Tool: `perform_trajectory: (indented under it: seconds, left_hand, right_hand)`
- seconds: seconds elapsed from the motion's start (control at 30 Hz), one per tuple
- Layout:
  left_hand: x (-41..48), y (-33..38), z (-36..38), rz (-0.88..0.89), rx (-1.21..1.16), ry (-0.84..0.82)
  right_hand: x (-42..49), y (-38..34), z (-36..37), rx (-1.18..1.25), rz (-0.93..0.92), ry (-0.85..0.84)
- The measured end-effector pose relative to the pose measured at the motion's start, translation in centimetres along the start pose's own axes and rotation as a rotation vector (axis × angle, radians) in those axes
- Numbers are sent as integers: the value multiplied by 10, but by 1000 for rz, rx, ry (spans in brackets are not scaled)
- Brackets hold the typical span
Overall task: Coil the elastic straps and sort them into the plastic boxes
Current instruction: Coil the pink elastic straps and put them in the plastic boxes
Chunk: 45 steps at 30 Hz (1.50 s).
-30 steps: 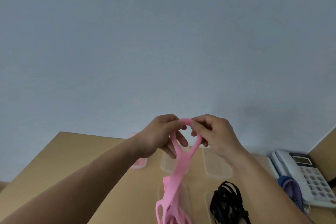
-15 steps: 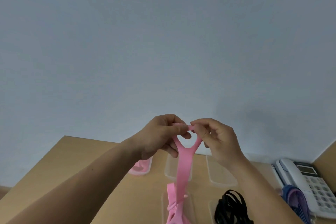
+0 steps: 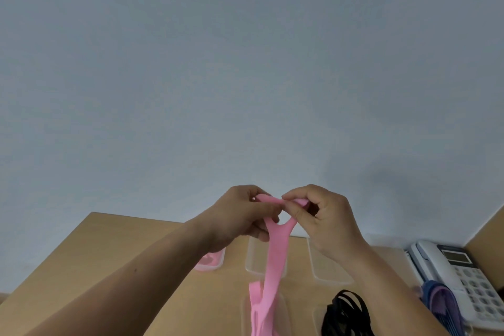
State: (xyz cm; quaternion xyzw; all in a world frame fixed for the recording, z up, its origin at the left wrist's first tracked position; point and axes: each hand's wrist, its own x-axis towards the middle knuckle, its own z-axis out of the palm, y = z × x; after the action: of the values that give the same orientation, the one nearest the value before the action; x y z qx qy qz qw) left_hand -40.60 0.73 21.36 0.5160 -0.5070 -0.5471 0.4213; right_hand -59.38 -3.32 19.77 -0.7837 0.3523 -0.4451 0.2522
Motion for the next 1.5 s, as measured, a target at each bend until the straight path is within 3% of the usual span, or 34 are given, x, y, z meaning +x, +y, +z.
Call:
perform_trajectory:
  seconds: [0.17, 0.4, 0.47, 0.63, 0.77, 0.87, 1.07, 1.33, 1.5]
  left_hand:
    - [2, 2, -4, -109, -156, -132]
    - [6, 1, -2, -49, -163, -63]
    - [6, 1, -3, -11, -183, -57]
    - [8, 3, -3, 157, -38, 58]
    - [7, 1, -5, 296, 142, 151]
    - [6, -2, -4, 292, 149, 159]
    - [0, 3, -7, 123, 183, -17]
    - [-5, 11, -1, -3, -102, -132]
    - [-3, 9, 4, -16, -164, -84]
  right_hand:
    - [-2, 4, 3, -156, -223, 55]
    - [2, 13, 2, -294, -415, 99]
    - [1, 11, 1, -176, -347, 71]
    - [-1, 2, 2, 262, 101, -13]
    - [3, 0, 1, 369, 222, -103]
    - [3, 1, 1, 345, 230, -72]
    - [-3, 3, 2, 330, 229, -45]
    - [-7, 2, -4, 126, 43, -34]
    - [-10, 4, -6, 130, -1, -42]
